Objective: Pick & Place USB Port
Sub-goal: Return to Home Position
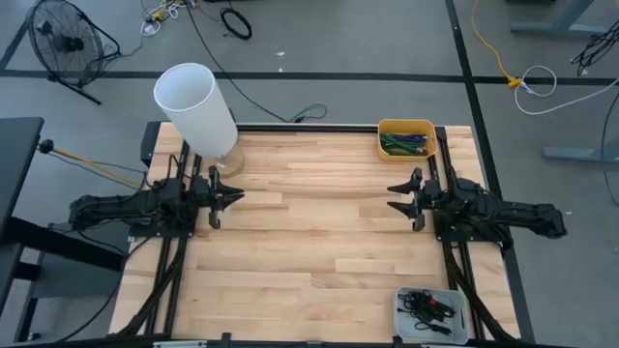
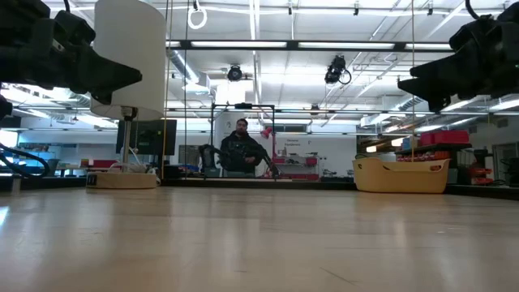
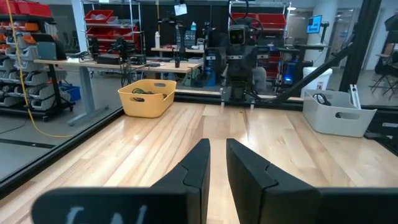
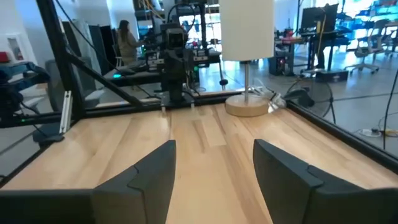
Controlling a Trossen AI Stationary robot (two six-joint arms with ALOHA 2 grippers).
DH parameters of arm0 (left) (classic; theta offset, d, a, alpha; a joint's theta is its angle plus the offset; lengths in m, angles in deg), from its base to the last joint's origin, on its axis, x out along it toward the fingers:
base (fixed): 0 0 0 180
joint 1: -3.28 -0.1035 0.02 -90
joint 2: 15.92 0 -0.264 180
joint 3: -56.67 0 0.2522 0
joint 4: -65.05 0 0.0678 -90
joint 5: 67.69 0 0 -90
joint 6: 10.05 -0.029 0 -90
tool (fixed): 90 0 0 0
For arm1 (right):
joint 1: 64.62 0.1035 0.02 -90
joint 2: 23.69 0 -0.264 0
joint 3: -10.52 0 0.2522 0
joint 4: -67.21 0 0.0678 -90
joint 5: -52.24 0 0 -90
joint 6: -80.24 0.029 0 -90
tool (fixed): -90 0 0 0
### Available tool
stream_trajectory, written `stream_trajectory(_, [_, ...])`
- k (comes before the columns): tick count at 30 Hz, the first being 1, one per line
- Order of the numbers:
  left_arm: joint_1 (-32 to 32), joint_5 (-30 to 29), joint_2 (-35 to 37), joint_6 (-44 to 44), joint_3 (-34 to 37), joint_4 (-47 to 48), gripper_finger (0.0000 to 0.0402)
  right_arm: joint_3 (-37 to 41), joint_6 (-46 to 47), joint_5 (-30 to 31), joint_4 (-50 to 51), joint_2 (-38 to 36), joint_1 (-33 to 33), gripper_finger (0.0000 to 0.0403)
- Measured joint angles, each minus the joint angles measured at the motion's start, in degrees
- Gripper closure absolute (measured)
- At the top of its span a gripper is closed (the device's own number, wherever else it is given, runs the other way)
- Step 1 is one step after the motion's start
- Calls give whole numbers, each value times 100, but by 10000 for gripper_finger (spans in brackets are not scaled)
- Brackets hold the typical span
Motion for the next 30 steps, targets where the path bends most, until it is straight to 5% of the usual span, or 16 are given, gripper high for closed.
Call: stream_trajectory(30, [0,2,0,2,2,-4,346,1,-197,63,10,454,7,189])
